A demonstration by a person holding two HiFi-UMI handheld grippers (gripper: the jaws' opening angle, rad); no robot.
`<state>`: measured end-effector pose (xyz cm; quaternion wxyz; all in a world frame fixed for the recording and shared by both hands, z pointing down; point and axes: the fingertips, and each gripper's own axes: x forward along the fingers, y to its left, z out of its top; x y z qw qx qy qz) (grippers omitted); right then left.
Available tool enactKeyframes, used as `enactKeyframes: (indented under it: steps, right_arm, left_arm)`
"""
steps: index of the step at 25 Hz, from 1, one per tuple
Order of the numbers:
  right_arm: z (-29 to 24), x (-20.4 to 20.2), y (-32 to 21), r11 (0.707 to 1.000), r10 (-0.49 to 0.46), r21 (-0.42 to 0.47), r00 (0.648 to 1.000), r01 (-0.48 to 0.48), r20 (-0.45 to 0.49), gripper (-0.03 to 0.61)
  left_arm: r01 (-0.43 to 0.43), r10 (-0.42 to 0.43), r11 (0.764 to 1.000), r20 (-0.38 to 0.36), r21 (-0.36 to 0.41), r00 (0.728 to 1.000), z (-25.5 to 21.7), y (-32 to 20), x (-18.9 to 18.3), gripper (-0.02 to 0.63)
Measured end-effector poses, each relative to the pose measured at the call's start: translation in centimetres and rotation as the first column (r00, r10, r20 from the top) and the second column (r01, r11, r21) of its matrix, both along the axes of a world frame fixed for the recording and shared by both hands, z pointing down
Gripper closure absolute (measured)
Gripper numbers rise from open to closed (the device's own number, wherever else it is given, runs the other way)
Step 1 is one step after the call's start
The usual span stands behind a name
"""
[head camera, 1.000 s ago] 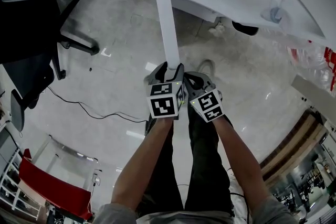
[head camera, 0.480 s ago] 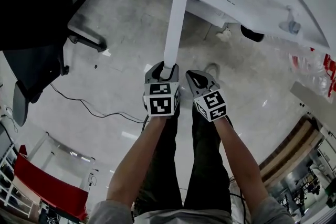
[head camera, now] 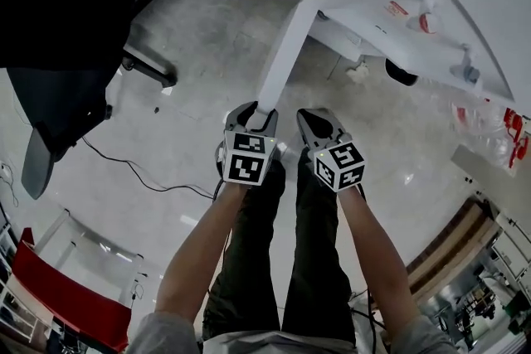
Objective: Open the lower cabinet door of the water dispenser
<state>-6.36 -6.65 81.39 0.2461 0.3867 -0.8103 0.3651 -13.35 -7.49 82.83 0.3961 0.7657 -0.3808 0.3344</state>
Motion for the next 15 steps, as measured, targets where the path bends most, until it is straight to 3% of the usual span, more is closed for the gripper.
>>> enactKeyframes:
  steps: [8,15]
  right_arm:
    - [-0.3,-2.0,-2.8,1.000,0.014,-0.015,0.998,-0.013,0.063,0.569]
    - [-0.8,-3.9,-6.2,0.999,-0.020,-0.024,0.993,0.023,0.119,0.569]
  left_arm:
    - [-0.140,0.141,0.989,-0.001,0.049,0.990,0.1,-2.1,-3.7,0.440]
    - [-0.254,0.257,0.961,-0.014,0.104,0.966,0.2,-4.1,-6.7,0.442]
